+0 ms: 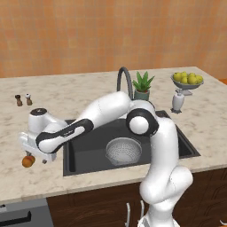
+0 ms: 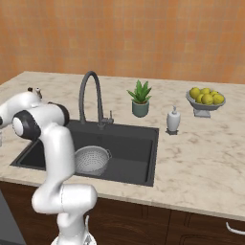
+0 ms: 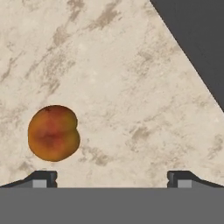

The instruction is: Put the colander in the sink, put the peach in the colander, and turn on the sink faucet and pour water over the colander.

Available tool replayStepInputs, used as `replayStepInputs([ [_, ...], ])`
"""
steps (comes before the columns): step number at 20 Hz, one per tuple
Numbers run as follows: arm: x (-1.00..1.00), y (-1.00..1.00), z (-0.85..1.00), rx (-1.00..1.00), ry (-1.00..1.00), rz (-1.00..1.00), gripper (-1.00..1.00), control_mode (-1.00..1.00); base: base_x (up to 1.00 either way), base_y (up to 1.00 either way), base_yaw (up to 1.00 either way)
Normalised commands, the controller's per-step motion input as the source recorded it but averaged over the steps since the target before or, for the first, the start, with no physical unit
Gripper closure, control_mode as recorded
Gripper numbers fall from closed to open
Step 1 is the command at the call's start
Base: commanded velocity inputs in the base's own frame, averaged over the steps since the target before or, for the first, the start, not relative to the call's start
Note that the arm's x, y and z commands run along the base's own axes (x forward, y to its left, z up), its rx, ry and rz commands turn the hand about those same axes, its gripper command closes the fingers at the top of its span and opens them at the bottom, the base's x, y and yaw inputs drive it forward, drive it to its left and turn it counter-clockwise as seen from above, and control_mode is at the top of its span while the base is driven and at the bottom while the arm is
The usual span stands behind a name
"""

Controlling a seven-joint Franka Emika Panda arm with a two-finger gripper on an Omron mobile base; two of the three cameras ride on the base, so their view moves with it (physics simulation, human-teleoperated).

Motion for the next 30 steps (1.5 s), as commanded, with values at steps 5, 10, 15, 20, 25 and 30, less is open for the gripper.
replayStepInputs([
  [5,0.15,0.15,-0.06,-0.05,0.00,-0.13,-1.00,-1.00,0.00,0.00,0.00],
  [10,0.26,0.05,-0.09,-0.03,0.00,-0.07,-1.00,-1.00,0.00,0.00,0.00],
  [15,0.26,0.01,-0.22,0.00,0.00,-0.02,-1.00,-1.00,0.00,0.00,0.00],
  [20,0.18,0.00,-0.24,0.00,0.00,0.00,-1.00,-1.00,0.00,0.00,0.00],
  [25,0.07,0.02,-0.17,0.00,0.00,0.01,-1.00,-1.00,0.00,0.00,0.00],
  [30,0.01,0.02,-0.16,0.00,0.00,0.01,-1.00,-1.00,0.00,0.00,0.00],
])
